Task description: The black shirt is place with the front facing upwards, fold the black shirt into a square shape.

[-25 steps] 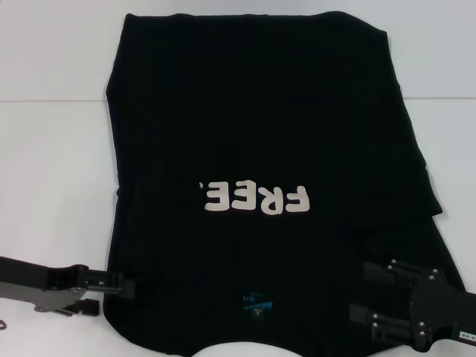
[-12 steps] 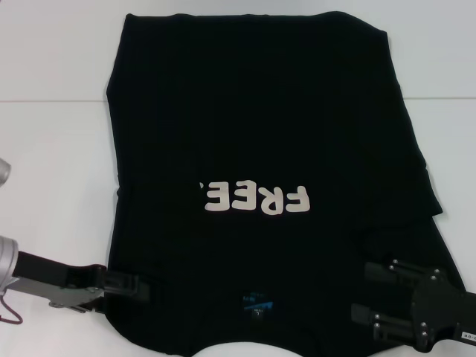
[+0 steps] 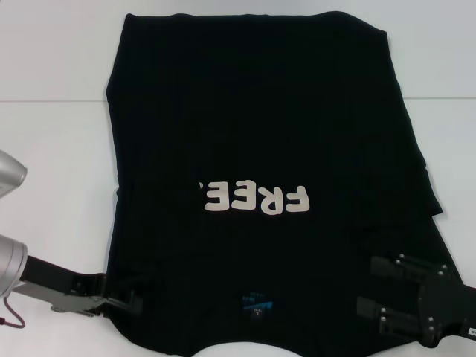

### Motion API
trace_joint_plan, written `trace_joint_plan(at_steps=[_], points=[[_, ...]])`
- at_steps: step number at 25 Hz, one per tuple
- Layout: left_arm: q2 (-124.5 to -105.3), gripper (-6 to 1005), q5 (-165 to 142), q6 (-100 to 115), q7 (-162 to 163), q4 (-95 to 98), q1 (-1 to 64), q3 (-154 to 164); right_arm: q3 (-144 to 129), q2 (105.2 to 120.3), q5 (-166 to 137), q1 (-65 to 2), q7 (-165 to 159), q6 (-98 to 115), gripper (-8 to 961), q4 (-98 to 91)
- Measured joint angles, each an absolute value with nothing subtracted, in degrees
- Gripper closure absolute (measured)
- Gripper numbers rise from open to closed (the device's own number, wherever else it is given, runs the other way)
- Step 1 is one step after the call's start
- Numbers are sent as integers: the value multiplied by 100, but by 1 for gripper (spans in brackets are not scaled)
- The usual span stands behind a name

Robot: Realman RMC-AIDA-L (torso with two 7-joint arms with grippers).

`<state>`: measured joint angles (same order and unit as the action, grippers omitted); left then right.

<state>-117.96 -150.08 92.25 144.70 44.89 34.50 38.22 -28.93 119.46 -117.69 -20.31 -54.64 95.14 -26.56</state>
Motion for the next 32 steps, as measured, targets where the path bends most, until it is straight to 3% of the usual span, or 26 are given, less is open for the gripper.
trace_joint_plan(at_steps=[8,14,18,23,27,29,32], points=[[-11796,485,-14993,9188,14398,4548,3383,3778,-2878,11943,-11773,-2002,-5487,9521,204,-2662],[-11793,763,-14960,9208,14344,4559,3345,3661,-2777,11922,-11779,-1975,-5761,9531,203,-2735],[-11774,917,-14898,9250,14192,4530,3330,3437,-2804,11829,-11862,-1973,-7110,9540,203,-3261],[-11755,974,-14785,9361,13843,4511,3312,3163,-2877,11434,-12360,-2217,-9606,9743,209,-4048],[-11750,978,-14704,9432,13627,4548,3264,3034,-2879,10895,-12632,-2487,-11599,10291,215,-4362],[-11748,978,-14669,9503,13471,4563,3240,2909,-2889,10714,-12870,-2604,-12470,10384,218,-4485],[-11731,977,-14651,9585,13317,4569,3223,2811,-2903,10571,-13306,-2800,-13253,10466,219,-4613]])
